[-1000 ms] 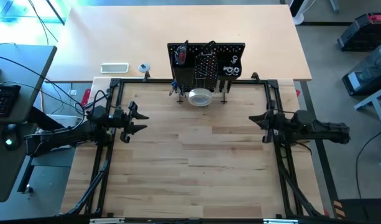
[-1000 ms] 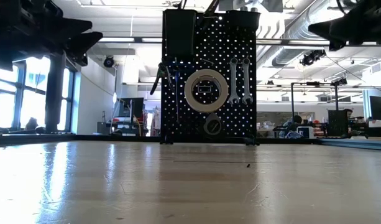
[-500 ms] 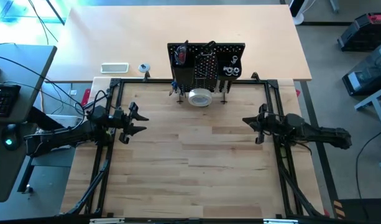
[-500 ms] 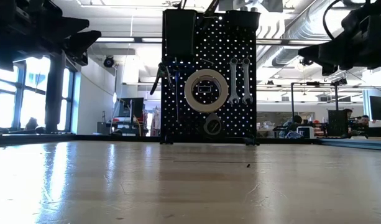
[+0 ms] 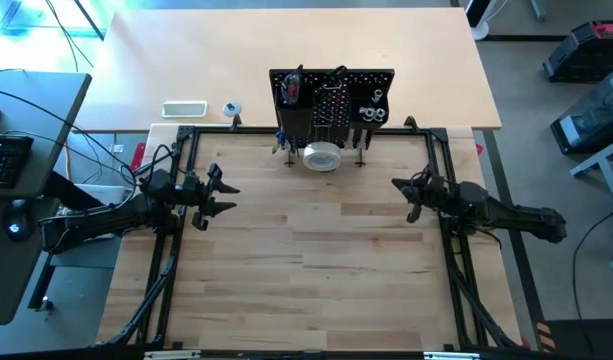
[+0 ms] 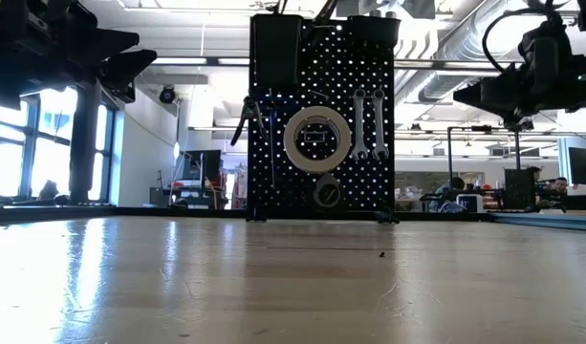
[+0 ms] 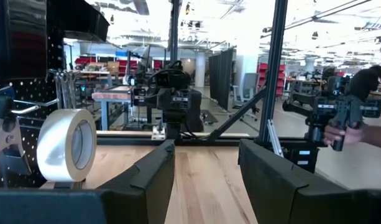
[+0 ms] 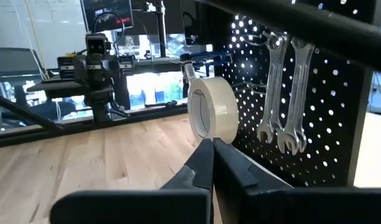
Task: Hang tools onto peg board
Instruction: Return to Home Position
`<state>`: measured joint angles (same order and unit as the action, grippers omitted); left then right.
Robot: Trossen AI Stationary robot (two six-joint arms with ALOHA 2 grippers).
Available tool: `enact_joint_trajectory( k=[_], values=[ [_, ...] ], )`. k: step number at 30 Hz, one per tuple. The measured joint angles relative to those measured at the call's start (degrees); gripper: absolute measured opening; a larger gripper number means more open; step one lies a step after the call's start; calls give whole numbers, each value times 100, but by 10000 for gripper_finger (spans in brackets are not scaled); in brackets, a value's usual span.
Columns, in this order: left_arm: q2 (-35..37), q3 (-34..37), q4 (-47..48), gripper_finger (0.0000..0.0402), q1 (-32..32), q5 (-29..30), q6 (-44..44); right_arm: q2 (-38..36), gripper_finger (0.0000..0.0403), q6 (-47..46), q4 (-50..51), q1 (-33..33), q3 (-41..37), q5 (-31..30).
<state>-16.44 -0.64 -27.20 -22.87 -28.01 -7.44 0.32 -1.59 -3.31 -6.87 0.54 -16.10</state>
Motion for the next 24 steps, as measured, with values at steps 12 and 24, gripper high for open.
enact_joint_trajectory(
  k=[12, 24],
  values=[
    [-1, 2, 2, 168, 0, 2, 4, 0, 0, -120, -11, 0, -2, 16],
    [0, 1, 2, 168, 0, 4, 7, 2, 0, 42, -11, 0, -2, 20]
  ],
)
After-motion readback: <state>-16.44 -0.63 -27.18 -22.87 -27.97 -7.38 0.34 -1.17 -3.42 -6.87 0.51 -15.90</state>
